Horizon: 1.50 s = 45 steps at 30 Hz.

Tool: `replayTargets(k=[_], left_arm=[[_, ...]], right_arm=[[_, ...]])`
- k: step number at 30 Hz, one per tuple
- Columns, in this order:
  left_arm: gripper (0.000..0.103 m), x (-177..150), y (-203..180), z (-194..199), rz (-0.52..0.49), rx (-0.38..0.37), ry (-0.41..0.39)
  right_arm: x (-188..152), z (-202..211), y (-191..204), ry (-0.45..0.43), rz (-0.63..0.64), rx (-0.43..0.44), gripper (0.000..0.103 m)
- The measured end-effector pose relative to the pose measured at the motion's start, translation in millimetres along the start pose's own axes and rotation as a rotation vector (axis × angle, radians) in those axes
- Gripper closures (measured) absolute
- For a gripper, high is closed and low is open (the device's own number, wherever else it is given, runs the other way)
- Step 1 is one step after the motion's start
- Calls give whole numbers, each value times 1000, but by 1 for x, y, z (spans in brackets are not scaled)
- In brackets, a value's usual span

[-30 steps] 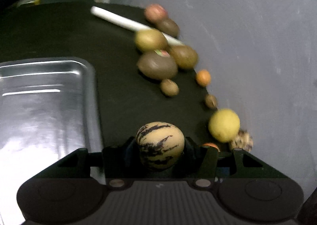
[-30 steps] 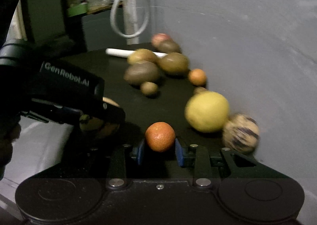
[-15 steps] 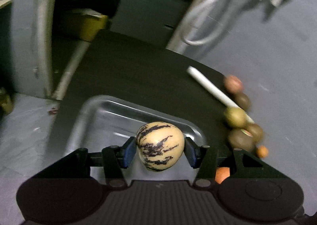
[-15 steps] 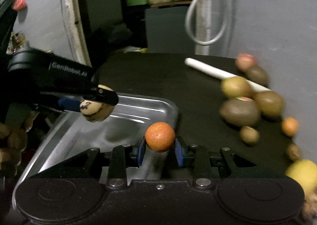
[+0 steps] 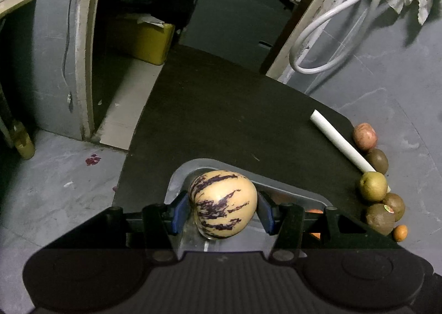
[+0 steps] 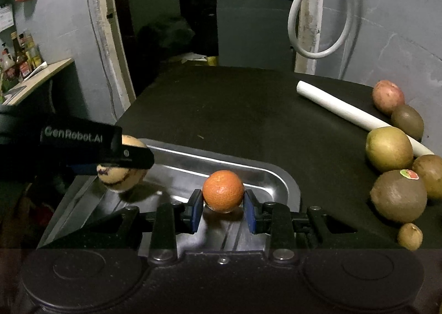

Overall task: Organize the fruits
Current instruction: 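Carry the striped melon with the left tool while the right tool carries the orange into the tray, then reach the left tool to the yellow grapefruit while the right tool grasps the second striped melon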

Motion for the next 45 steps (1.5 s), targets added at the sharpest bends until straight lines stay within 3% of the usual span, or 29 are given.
replayTargets(k=[12, 14, 20, 31, 40, 45], left_arm=[[46, 2, 0, -1, -21, -10, 17], [44, 3, 0, 0, -13, -13, 24], [26, 5, -2, 15, -29, -33, 7], [3, -11, 4, 74, -109, -13, -13], [1, -50, 20, 115, -211, -1, 69], [1, -73, 24, 129, -299, -29, 166]], right_arm=[[0, -13, 1, 24, -28, -25, 68], [0, -11, 1, 27, -39, -28, 62], [-3, 7, 0, 22, -45, -32, 46], [-20, 78, 13, -12, -52, -23, 18], [-49, 136, 26, 10, -37, 11, 1], [-73, 163, 22, 60, -55, 10, 1]])
Point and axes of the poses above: each gripper's, at about its wrist camera, not at the fingertips, and z roughly against the way its jaws point, y to its left, x to its top, the point moved 8 cm from there along -z, roughly the way its jaws point, and after that the axes turned 7 degrees about -y, right-handed, at the moved point
